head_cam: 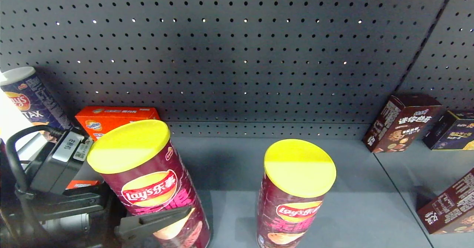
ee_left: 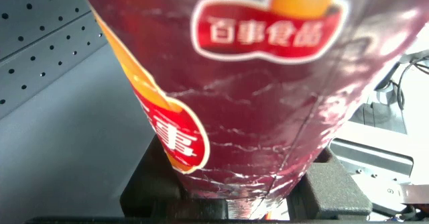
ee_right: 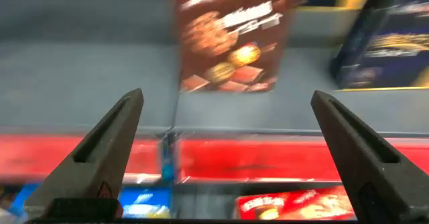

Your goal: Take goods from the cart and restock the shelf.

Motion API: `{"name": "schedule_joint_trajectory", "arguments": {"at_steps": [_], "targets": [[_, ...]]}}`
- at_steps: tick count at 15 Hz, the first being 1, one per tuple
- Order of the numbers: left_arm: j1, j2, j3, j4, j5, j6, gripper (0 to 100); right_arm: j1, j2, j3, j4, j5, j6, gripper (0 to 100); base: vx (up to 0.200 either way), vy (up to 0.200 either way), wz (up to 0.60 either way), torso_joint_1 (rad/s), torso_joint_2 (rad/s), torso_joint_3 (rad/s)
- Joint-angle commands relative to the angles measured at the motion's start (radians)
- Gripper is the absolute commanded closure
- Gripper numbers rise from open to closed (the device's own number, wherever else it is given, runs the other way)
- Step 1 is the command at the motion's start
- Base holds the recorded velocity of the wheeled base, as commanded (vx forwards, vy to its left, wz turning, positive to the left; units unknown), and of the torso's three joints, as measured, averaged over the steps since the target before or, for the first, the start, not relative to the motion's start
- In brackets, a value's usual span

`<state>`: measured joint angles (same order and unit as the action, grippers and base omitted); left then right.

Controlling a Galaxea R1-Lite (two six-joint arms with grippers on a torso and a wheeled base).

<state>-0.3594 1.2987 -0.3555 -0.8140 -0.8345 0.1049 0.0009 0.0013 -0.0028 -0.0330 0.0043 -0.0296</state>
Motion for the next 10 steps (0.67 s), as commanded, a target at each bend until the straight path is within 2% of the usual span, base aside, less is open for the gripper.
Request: {"name": "schedule_joint_trajectory", "arguments": {"at_steps": [1, 10], "targets": [[-0.001, 0.001, -0.003, -0.001, 0.000, -0.001, 100, 0.001, -0.001, 0.001, 0.031, 0.033, -0.010, 0, 0.000, 0.000, 0.00, 0.000, 0.00, 0.000], [-0.007, -0.007, -0.002, -0.042, 0.000, -0.002, 100, 0.001, -0.001, 0.001, 0.031, 0.017, 0.023, 0, 0.000, 0.000, 0.00, 0.000, 0.00, 0.000]]}}
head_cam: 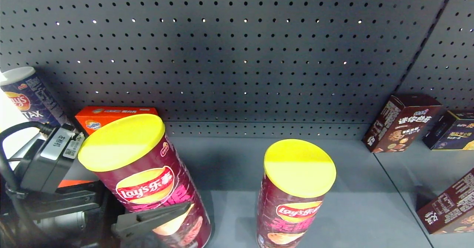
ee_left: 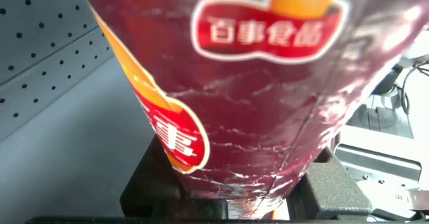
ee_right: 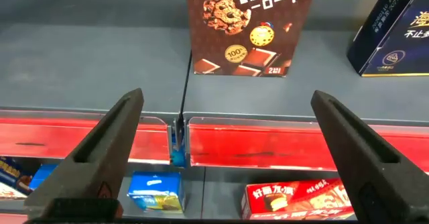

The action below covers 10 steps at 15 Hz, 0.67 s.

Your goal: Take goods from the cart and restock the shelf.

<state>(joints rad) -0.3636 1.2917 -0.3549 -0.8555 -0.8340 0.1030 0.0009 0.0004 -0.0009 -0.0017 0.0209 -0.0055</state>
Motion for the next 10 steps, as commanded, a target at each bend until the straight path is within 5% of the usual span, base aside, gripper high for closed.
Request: {"name": "schedule_joint_trajectory", "arguments": {"at_steps": [1, 10], "targets": [[-0.003, 0.000, -0.004, 0.000, 0.000, 0.000, 100, 0.001, 0.000, -0.001, -0.001, 0.001, -0.001, 0, 0.000, 0.000, 0.00, 0.000, 0.00, 0.000], [-0.021, -0.081, -0.033, 0.016, 0.000, -0.005, 100, 0.001, 0.000, -0.001, -0.001, 0.001, -0.001, 0, 0.000, 0.000, 0.00, 0.000, 0.00, 0.000]]}}
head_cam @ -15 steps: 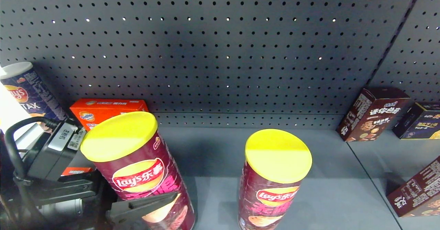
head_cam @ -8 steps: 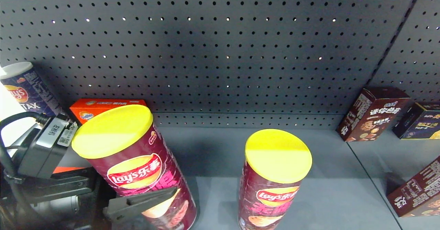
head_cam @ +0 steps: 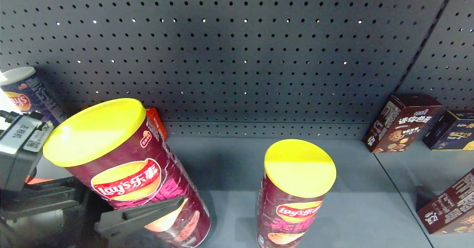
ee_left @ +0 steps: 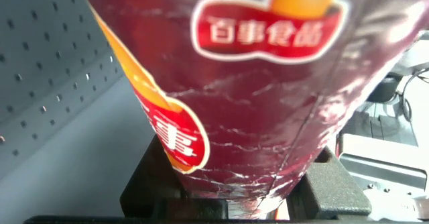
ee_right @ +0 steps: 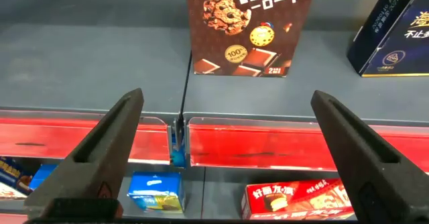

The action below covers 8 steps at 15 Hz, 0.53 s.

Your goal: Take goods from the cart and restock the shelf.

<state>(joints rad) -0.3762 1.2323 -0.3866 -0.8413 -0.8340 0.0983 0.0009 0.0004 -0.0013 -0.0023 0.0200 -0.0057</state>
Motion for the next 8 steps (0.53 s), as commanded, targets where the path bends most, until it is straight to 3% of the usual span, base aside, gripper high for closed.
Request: {"name": "schedule_joint_trajectory", "arguments": {"at_steps": [1, 6, 8], "targets": [[-0.017, -0.022, -0.006, 0.002, 0.000, -0.003, 100, 0.001, 0.000, 0.000, -0.001, 0.000, 0.000, 0, 0.000, 0.000, 0.00, 0.000, 0.00, 0.000], [-0.046, -0.037, -0.077, 0.097, 0.006, -0.003, 100, 0.001, 0.000, 0.000, -0.001, 0.001, 0.000, 0, 0.000, 0.000, 0.00, 0.000, 0.00, 0.000], [-0.056, -0.039, -0.138, 0.183, 0.004, -0.005, 100, 0.001, 0.000, 0.001, -0.001, 0.001, 0.000, 0, 0.000, 0.000, 0.00, 0.000, 0.00, 0.000]]}}
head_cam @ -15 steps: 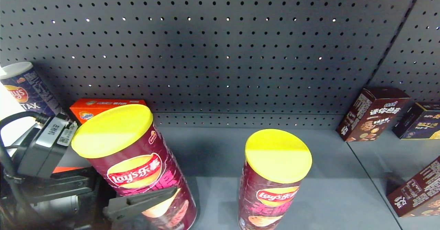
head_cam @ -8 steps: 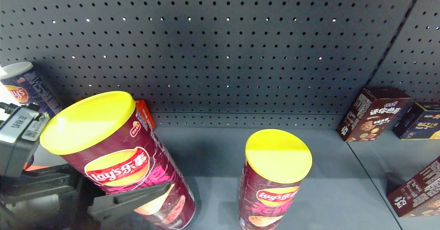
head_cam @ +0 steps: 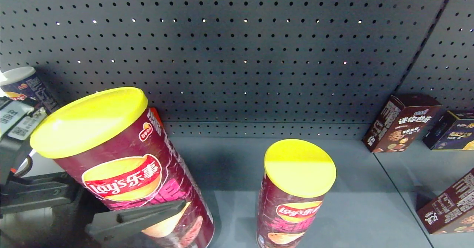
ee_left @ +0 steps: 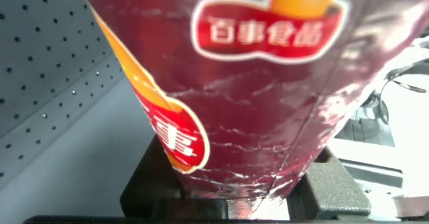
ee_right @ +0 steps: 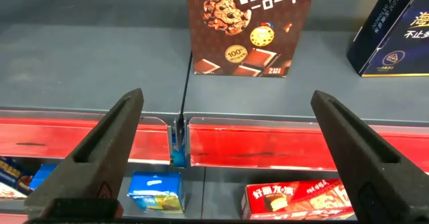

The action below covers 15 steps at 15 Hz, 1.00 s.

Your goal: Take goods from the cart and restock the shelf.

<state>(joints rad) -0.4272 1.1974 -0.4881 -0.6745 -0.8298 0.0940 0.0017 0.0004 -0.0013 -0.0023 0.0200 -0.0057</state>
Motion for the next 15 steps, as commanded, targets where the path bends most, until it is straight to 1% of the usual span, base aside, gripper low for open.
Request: {"name": "schedule_joint_trajectory", "arguments": {"at_steps": [1, 2, 3, 4, 5, 8, 9, 10, 11, 14, 15], "targets": [[-0.005, -0.007, -0.078, 0.082, 0.000, 0.001, 100, 0.000, 0.000, 0.001, -0.001, 0.001, 0.000, 0, 0.000, 0.000, 0.00, 0.000, 0.00, 0.000], [-0.005, -0.012, -0.096, 0.119, 0.000, 0.001, 100, 0.000, 0.000, 0.000, -0.001, 0.001, 0.000, 0, 0.000, 0.000, 0.00, 0.000, 0.00, 0.000], [-0.008, -0.012, -0.119, 0.179, 0.001, 0.004, 100, 0.000, 0.000, 0.000, -0.001, 0.001, 0.000, 0, 0.000, 0.000, 0.00, 0.000, 0.00, 0.000], [-0.015, -0.010, -0.122, 0.184, 0.005, 0.004, 100, 0.000, 0.000, 0.001, -0.001, 0.001, 0.000, 0, 0.000, 0.000, 0.00, 0.000, 0.00, 0.000], [-0.024, 0.001, -0.136, 0.184, 0.020, 0.004, 100, 0.000, 0.000, 0.000, -0.001, 0.000, 0.000, 0, 0.000, 0.000, 0.00, 0.000, 0.00, 0.000], [-0.018, 0.048, -0.178, 0.188, 0.021, 0.004, 100, 0.000, 0.000, 0.000, 0.001, 0.000, 0.000, 0, 0.000, 0.000, 0.00, 0.000, 0.00, 0.000], [-0.018, 0.070, -0.178, 0.184, 0.028, 0.019, 100, 0.000, 0.000, 0.000, -0.001, 0.000, 0.000, 0, 0.000, 0.000, 0.00, 0.000, 0.00, 0.000], [-0.018, 0.094, -0.179, 0.182, 0.032, 0.059, 100, 0.000, 0.000, 0.000, -0.001, 0.000, 0.000, 0, 0.000, 0.000, 0.00, 0.000, 0.00, 0.000], [-0.022, 0.116, -0.181, 0.182, 0.034, 0.073, 100, 0.000, 0.000, 0.000, -0.001, 0.000, 0.000, 0, 0.000, 0.000, 0.00, 0.000, 0.00, 0.000], [-0.021, 0.166, -0.199, 0.173, 0.034, 0.075, 100, 0.000, 0.000, 0.000, -0.001, 0.001, 0.000, 0, 0.000, 0.000, 0.00, 0.000, 0.00, 0.000], [-0.021, 0.195, -0.221, 0.164, 0.034, 0.075, 100, 0.000, 0.000, 0.000, -0.001, 0.000, 0.000, 0, 0.000, 0.000, 0.00, 0.000, 0.00, 0.000]]}}
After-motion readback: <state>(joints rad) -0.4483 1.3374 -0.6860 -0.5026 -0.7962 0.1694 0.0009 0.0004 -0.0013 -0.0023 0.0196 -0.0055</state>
